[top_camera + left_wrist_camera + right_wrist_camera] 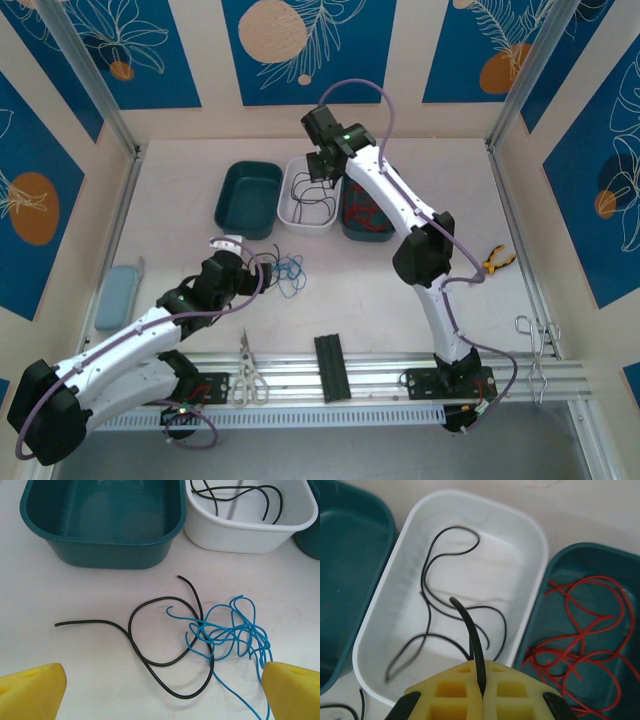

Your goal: Untangle the cables

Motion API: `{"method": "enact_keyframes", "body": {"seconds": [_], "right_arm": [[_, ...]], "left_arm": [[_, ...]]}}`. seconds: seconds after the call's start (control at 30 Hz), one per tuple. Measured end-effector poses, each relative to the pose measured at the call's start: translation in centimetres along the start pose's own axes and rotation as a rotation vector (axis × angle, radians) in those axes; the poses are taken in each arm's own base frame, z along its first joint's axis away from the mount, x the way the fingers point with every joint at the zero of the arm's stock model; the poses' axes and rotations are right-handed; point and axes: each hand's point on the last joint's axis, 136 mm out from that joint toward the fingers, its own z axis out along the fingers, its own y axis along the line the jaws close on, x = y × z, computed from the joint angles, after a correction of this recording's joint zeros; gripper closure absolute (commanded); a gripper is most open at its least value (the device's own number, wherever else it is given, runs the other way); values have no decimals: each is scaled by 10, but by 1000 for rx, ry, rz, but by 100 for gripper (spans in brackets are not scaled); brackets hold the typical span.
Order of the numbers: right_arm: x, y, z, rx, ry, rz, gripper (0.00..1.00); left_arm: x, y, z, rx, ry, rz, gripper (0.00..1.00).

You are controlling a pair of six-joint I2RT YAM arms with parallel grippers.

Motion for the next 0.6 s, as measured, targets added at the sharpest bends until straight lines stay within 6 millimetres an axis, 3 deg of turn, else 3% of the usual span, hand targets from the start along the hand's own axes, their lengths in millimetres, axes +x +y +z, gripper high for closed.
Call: {"method": "enact_keyframes", "body": {"seconds": [0.27, 0.6], "right_arm": [[12, 25, 25, -60, 49, -63, 100], [24, 26, 67, -78, 107, -64, 100]], "left_arm": [[2, 1, 2, -5, 7, 1, 0], [8, 1, 7, -10, 30, 6, 0]]}}
